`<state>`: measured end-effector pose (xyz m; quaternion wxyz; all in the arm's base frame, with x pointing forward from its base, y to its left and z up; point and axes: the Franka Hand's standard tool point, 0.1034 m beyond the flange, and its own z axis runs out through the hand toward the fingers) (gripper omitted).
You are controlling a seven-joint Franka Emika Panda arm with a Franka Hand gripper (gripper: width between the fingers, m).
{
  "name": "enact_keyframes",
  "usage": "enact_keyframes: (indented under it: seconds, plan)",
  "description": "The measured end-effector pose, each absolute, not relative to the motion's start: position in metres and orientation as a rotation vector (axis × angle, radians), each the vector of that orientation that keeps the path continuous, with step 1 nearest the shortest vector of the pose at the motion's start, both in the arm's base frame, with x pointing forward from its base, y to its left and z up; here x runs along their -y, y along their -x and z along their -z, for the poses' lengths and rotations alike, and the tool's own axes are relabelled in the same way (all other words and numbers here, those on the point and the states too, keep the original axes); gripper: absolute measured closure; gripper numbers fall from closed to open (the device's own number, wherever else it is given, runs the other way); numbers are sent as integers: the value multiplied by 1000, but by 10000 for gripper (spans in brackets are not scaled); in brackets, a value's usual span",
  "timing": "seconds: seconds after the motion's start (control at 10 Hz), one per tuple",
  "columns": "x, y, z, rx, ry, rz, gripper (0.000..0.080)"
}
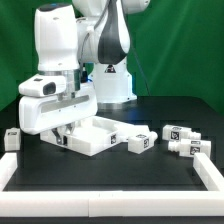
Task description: Assemble one leg
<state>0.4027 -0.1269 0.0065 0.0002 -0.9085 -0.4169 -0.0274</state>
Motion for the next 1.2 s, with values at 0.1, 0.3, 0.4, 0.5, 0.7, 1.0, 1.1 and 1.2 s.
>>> enact_keyframes:
  seconds: [0.1,0.3,0.4,0.5,0.7,1.0,1.1,1.2]
  plan:
    - [129,-400,-11,1298,2862,85,754]
    - [130,-401,-41,1109,2930,64,754]
    - [121,-416,-63,1004,2973,74,754]
    - [110,-433,-82,889,3014,69,754]
    - [83,-481,-100,677,3083,56,754]
    - [59,-535,-87,405,3129,32,754]
    - [60,-535,-85,408,3129,28,754]
    - [59,-534,-85,410,3127,26,754]
